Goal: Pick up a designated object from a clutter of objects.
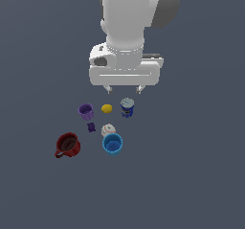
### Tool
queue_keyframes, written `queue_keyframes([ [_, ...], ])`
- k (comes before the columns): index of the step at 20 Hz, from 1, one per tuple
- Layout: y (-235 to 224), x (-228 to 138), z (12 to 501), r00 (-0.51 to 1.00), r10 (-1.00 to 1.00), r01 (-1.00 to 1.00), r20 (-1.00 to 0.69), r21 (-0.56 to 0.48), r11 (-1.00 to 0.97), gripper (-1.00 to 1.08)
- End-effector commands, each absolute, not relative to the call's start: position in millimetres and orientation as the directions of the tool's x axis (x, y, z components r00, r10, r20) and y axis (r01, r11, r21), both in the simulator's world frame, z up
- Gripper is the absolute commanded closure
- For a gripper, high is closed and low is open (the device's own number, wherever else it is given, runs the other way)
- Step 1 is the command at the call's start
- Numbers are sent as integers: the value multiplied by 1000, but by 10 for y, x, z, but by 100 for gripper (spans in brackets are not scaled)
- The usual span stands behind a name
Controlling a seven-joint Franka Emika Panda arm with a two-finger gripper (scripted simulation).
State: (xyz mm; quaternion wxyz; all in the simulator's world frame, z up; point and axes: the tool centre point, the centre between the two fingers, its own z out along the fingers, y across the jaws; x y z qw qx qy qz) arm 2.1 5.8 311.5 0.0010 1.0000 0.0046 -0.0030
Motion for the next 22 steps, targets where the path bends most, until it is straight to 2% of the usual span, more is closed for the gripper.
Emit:
queue_keyframes([
  [1,58,21,3115,1000,9,9,-6,2,-1000,-20],
  [11,181,45,3121,1000,15,15,-5,-9,-1000,-20],
  [22,-257,301,2744,998,56,56,2,59,-997,-20],
])
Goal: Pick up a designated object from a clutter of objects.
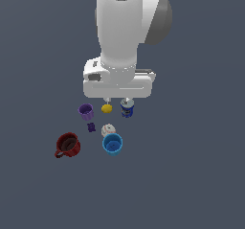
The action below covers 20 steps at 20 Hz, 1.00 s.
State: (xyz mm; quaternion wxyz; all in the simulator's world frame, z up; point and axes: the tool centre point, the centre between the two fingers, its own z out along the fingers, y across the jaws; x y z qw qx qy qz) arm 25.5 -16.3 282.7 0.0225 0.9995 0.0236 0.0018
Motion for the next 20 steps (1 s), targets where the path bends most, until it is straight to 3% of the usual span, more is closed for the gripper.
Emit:
queue_keyframes([
  [1,-328,336,2682,998,64,63,3,70,-996,-20],
  [13,-1420,678,1652,976,215,218,-36,232,-948,-20],
  [20,-1816,705,1231,955,288,296,-72,282,-913,-20],
])
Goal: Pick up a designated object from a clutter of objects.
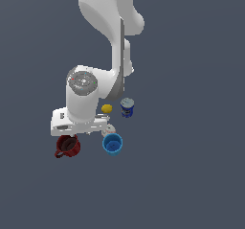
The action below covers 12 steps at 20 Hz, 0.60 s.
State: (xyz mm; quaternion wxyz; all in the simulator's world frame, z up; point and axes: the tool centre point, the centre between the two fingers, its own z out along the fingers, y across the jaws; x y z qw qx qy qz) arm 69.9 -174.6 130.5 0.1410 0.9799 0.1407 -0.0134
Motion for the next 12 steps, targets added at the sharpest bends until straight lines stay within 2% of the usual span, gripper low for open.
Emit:
queue_keyframes([
  [1,-1851,705,1191,953,295,304,-76,286,-909,-20],
  [12,-1970,695,1038,945,314,326,-89,296,-898,-20],
])
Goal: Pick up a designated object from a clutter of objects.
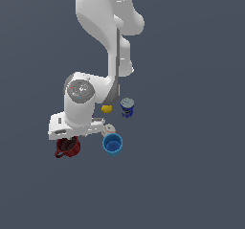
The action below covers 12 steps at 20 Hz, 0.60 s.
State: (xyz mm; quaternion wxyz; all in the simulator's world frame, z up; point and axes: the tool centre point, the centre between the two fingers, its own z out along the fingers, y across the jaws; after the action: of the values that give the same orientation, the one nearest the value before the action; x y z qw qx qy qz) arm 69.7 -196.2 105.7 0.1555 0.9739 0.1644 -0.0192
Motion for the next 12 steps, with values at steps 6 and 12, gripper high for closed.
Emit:
queue_keyframes([
  [6,-2038,697,829,944,318,330,-89,298,-896,-20],
  [12,-2059,695,773,944,318,330,-89,298,-896,108],
])
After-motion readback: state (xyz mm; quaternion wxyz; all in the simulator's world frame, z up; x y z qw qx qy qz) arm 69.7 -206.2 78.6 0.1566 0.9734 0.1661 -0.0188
